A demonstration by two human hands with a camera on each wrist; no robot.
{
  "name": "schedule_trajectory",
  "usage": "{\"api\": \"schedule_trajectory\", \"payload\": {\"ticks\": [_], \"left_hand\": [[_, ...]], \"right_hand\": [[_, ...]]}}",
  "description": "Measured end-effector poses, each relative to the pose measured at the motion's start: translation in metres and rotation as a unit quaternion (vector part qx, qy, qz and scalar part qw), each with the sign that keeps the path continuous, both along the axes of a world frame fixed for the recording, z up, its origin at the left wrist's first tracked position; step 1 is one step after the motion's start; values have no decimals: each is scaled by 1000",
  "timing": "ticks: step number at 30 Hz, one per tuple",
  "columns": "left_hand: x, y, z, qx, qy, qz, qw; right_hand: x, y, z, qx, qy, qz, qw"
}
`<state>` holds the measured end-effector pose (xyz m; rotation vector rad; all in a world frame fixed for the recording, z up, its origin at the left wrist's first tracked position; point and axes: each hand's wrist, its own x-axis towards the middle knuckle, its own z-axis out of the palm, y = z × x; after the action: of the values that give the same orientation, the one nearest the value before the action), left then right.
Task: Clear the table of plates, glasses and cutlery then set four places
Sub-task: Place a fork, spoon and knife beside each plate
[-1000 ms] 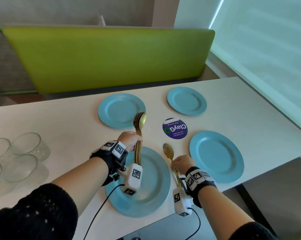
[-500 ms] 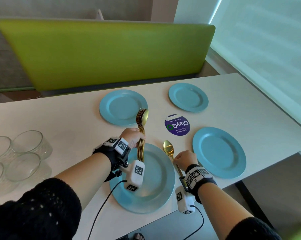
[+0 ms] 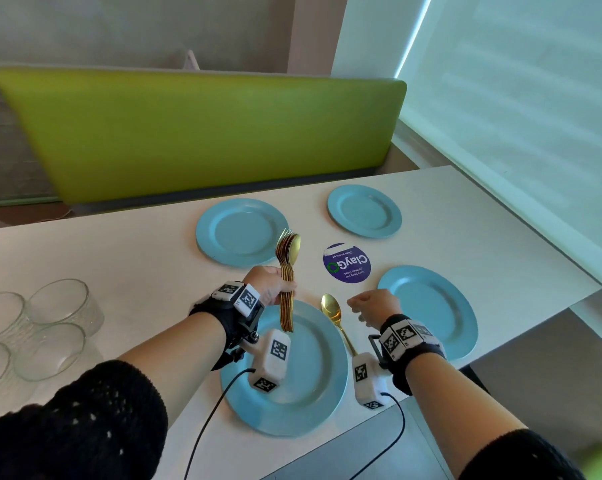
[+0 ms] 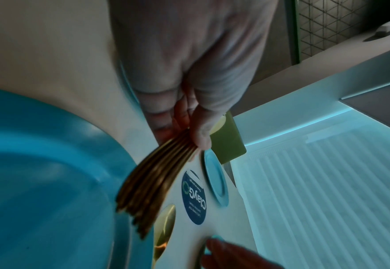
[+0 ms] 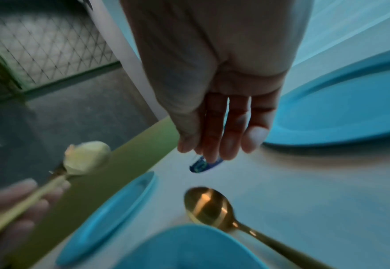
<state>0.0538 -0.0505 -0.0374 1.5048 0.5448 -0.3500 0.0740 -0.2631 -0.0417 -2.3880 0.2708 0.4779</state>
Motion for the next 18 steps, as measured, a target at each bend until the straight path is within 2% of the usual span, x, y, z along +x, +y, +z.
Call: {"api": "schedule_trajectory", "payload": {"ticks": [5, 9, 14, 18], "left_hand": [[8, -27, 9, 6, -17, -47, 999], [13, -56, 16, -14, -23, -114, 993], [28, -91, 17, -8, -21, -153, 988], [48, -116, 17, -12, -20, -151, 988]], "right_hand": [[4, 19, 35, 148, 34, -8, 988], [8, 17, 43, 248, 81, -23, 965], [21, -12, 34, 267, 53, -68, 960], [39, -40, 33, 286, 43, -105, 952]]}}
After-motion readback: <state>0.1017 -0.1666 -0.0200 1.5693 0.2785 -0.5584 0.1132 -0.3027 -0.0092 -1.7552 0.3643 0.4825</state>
